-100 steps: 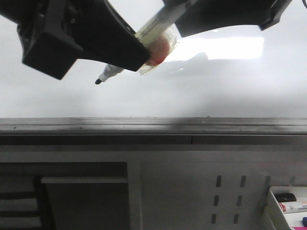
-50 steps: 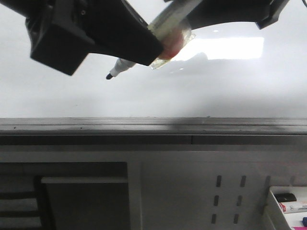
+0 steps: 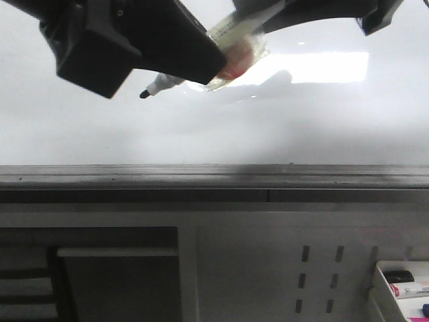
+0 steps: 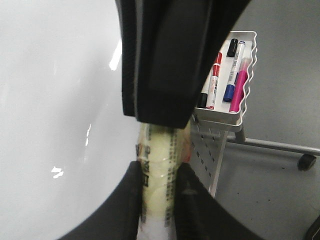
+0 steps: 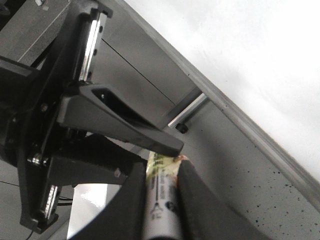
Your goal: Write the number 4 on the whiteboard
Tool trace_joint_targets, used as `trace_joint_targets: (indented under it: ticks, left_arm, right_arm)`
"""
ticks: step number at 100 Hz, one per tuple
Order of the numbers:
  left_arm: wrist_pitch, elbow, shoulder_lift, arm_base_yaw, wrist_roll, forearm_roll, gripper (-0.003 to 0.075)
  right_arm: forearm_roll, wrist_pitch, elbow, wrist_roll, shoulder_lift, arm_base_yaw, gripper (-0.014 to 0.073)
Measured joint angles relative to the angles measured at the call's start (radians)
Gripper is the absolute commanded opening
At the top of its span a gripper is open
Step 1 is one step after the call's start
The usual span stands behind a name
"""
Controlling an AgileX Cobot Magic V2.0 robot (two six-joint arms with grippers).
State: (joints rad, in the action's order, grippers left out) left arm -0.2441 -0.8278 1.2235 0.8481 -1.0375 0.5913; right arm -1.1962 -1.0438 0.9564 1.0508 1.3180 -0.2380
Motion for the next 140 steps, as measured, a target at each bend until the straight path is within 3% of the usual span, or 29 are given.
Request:
trace_joint_targets:
  ticks: [8,15,22,37,44,64,85,109,140]
  left_arm:
    - [0.007,0.002,0.001,0.0,0.0,0.0,-0.0008]
    - [0.009,0.002,0.001,0.0,0.0,0.0,0.0051]
    - [0.009,0.002,0.001,0.0,0.0,0.0,0.0162]
    - [0.034,0.002,0.001,0.0,0.0,0.013,0.0482]
    - [0.045,0.0,-0.002,-0.013,0.0,0.036,0.0541]
    - [0.02,0.0,-0.049,-0.116,0.0,0.121,0.0491]
    - [0.005,0.014,-0.179,-0.342,0.0,0.22,0.0473]
    - [0.004,0.11,-0.329,-0.555,0.0,0.327,0.0472]
    - [0.026,0.133,-0.367,-0.61,0.002,0.358,0.0472]
  right_arm:
    - [0.0,0.002,0.002,0.004,0.0,0.0,-0.0071]
    - [0.0,0.002,0.001,0.011,0.0,0.0,-0.0071]
    - [0.0,0.002,0.001,0.013,0.0,0.002,-0.0071]
    - [-0.006,-0.007,0.001,0.014,0.0,0.002,-0.0069]
    - [-0.006,-0.011,0.001,0.014,0.0,0.0,-0.0063]
    - [-0.033,0.045,0.001,0.022,-0.002,0.0,-0.0063]
    - [-0.03,0.179,0.001,0.074,-0.054,-0.002,-0.0063]
    - [-0.177,0.346,0.001,0.241,-0.075,-0.002,-0.0063]
    - [-0.356,0.449,0.001,0.414,-0.006,-0.002,-0.0063]
